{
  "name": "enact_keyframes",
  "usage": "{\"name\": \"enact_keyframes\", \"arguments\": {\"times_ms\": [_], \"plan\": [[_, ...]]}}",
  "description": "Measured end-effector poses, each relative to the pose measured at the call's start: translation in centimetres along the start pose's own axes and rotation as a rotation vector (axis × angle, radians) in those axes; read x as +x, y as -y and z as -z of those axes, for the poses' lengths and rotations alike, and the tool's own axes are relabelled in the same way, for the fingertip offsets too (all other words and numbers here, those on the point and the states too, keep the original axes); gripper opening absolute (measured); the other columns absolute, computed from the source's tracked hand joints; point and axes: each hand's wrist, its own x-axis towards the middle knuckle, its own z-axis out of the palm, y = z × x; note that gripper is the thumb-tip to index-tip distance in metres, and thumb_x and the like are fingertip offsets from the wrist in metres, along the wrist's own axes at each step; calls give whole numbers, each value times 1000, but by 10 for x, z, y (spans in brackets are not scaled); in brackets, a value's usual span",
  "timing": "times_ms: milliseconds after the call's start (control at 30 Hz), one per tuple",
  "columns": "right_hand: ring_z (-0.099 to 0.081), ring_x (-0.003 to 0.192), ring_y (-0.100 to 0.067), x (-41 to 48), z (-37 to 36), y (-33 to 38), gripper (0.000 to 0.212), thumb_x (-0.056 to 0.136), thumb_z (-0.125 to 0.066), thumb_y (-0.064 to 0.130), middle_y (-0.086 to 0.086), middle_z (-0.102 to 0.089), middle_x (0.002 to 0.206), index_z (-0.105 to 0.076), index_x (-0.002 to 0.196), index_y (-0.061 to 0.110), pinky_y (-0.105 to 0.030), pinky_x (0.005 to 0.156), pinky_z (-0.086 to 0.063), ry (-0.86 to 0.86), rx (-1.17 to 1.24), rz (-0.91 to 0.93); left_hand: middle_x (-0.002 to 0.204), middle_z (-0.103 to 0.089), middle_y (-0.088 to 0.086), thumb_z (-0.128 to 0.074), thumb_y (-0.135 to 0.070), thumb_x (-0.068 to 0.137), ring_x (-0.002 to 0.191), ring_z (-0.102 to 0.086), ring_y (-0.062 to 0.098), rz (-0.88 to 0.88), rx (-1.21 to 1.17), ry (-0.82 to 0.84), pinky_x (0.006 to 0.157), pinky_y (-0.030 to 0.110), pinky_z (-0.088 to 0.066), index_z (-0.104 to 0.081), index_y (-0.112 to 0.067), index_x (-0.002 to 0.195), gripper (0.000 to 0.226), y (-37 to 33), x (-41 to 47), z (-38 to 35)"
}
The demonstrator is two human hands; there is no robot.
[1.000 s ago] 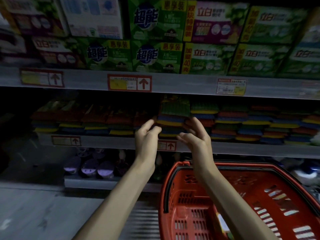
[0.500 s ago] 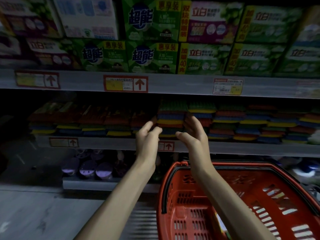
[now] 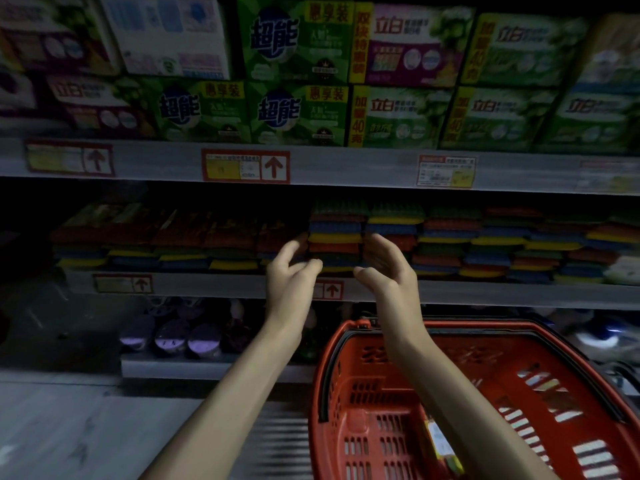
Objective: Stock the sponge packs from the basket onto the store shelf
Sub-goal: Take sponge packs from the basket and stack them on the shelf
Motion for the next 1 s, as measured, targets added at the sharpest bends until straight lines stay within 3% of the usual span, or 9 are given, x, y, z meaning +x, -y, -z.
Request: {"name": "enact_keyframes", "arguments": {"times_ms": [100,233,433,600,767,833,1000], "plan": [[-48,136,-10,0,4,1,56,95,-62,4,9,-54,145,-52,146,26,-32,110,-43,18,-38,4,105,-64,-8,-65,-16,98,119,-64,23,-16,20,7,103,36,-48,-44,-22,152,59,2,-2,2],[-47,137,-12,2,4,2,57,96,-60,3,7,-53,146,-50,148,24,-38,114,-42,34,-50,-23,111,-66,-2,-65,-15,98,118,-64,22,-40,11,19,99,32,-47,-44,-22,152,59,2,-4,3],[-49,135,-12,1,5,-1,56,95,-62,6,10,-54,143,-50,146,27,-38,113,-43,70,-79,-40,101,-63,-22,-67,-14,96,116,-64,17,-76,42,78,107,42,-49,-51,-24,147,54,6,-8,4],[-51,134,-6,-2,24,-6,52,96,-69,24,15,-55,144,-52,145,33,-35,110,-45,137,-243,53,129,-63,-11,-68,-15,96,111,-65,2,-143,75,145,96,30,-54,-60,-31,136,44,13,-18,12],[-43,135,3,-14,64,-2,61,93,-71,45,20,-47,149,-47,149,37,-21,103,-39,205,-518,146,131,-62,-14,-71,-21,95,112,-62,-5,-262,224,241,85,15,-51,-61,-36,133,42,18,-43,15],[-41,131,6,-20,85,2,64,91,-71,49,21,-46,147,-46,149,37,-17,100,-36,234,-629,181,134,-57,-19,-70,-25,95,115,-58,-9,-316,309,300,89,16,-50,-59,-39,134,43,22,-56,13],[-46,133,1,-46,154,5,65,90,-70,51,16,-49,147,-49,148,30,-21,109,-41,356,-898,203,131,-54,-23,-70,-26,94,123,-51,-8,-453,485,421,99,14,-45,-60,-36,134,42,37,-87,-3]]}}
